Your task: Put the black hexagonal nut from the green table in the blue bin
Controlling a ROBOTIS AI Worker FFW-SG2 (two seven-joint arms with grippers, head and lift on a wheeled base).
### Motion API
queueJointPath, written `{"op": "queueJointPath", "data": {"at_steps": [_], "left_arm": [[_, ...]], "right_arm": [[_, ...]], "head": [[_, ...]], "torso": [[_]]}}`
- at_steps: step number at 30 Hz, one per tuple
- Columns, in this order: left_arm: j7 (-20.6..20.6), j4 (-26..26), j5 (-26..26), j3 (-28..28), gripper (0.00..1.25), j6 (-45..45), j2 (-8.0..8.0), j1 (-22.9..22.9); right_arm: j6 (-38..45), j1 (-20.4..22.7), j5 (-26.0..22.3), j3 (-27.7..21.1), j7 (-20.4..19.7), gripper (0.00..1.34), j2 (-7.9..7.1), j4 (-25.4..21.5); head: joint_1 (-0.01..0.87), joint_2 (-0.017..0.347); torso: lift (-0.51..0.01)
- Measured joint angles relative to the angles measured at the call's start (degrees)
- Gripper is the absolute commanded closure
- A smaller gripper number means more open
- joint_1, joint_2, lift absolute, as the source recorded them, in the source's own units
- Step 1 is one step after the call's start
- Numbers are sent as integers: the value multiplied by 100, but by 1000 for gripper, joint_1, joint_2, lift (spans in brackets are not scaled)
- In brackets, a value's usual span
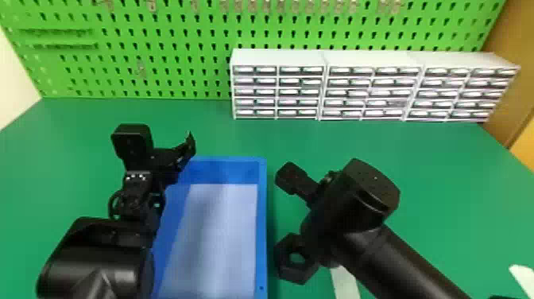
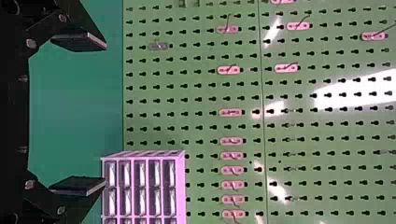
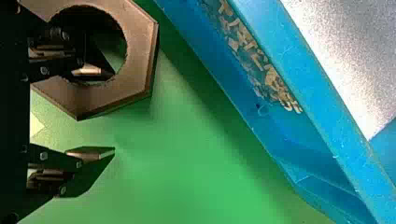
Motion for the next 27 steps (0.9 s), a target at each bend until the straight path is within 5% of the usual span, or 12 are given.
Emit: {"op": "queueJointPath", "data": {"at_steps": [7, 27], "left_arm": [[-1, 0, 0, 0, 248, 0, 0, 0], [3, 0, -7, 0, 248, 0, 0, 9]], "right_arm": [[-25, -4, -39, 25, 1, 1007, 0, 27], [11, -80, -104, 68, 4, 1013, -30, -35]], "head": [[686, 51], [686, 51]], "torso": [[-96], [-96]]}}
